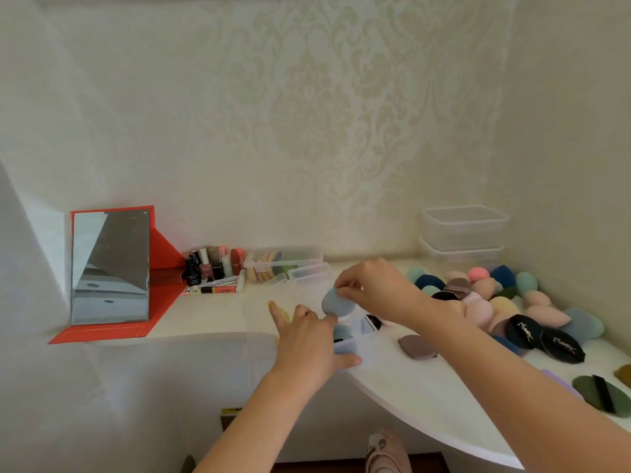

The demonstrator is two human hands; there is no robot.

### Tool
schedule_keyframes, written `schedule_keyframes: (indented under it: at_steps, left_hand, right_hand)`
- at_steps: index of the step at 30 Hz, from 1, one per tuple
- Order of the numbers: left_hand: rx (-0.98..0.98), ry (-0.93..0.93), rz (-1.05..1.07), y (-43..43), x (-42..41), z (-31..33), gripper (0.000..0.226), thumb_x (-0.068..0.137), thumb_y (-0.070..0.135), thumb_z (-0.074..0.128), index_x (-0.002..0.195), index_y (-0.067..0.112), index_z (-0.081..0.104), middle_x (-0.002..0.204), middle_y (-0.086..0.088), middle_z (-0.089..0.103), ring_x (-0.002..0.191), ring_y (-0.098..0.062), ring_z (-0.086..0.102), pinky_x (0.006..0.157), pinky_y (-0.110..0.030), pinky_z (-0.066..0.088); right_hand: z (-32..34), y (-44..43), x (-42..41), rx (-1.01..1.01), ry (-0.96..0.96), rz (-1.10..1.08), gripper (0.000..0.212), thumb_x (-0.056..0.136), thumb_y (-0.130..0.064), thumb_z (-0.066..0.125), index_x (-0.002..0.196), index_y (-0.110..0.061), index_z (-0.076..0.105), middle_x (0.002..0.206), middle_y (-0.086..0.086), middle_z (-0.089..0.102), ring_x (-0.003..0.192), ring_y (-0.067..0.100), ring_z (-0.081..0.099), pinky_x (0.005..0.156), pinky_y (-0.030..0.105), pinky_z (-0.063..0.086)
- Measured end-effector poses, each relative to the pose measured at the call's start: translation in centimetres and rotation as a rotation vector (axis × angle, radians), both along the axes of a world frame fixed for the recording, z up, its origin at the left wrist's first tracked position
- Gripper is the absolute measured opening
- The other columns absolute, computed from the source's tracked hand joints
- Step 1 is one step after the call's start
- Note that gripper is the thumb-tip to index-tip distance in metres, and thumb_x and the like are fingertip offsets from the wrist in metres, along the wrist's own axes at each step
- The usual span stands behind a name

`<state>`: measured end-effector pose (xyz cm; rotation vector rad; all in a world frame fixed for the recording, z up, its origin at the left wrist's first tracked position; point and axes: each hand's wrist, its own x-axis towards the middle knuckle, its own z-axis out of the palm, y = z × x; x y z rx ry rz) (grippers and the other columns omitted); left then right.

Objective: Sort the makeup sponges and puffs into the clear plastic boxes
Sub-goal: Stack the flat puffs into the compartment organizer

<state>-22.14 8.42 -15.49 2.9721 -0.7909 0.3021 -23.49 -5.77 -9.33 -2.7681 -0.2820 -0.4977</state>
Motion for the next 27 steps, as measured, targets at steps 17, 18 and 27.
schedule_keyframes:
  at_steps: [17, 18, 27]
  left_hand:
    - [-0.254, 0.026, -0.040, 0.5, 0.1, -1.4, 0.066, 0.073, 0.063, 0.063, 0.116, 0.020, 0.038, 0.108, 0.011, 0.044, 0.116, -0.014, 0.039, 0.112, -0.043, 0.002]
    - [-0.268, 0.029, -0.040, 0.6, 0.1, -1.5, 0.066, 0.073, 0.062, 0.064, 0.117, 0.021, 0.037, 0.108, 0.011, 0.044, 0.116, -0.014, 0.039, 0.112, -0.042, 0.003]
    - [-0.307, -0.084, -0.019, -0.1, -0.2, -2.1, 0.066, 0.071, 0.064, 0.063, 0.115, 0.018, 0.043, 0.110, 0.004, 0.044, 0.109, -0.020, 0.039, 0.094, -0.031, 0.029]
  right_hand:
    - [-1.8, 0.9, 2.2, -0.077, 0.211, 0.030, 0.016, 0.084, -0.023, 0.064, 0.088, -0.017, 0.078, 0.079, 0.003, 0.074, 0.063, 0.011, 0.053, 0.052, 0.015, 0.039]
    - [-1.8, 0.8, 2.2, -0.042, 0.233, 0.039, 0.017, 0.085, -0.024, 0.064, 0.089, -0.016, 0.078, 0.080, 0.003, 0.074, 0.062, 0.009, 0.052, 0.049, 0.011, 0.036]
    - [-1.5, 0.4, 1.5, 0.007, 0.364, 0.073, 0.023, 0.093, -0.022, 0.052, 0.103, -0.015, 0.072, 0.101, 0.000, 0.071, 0.083, 0.011, 0.055, 0.065, 0.016, 0.041]
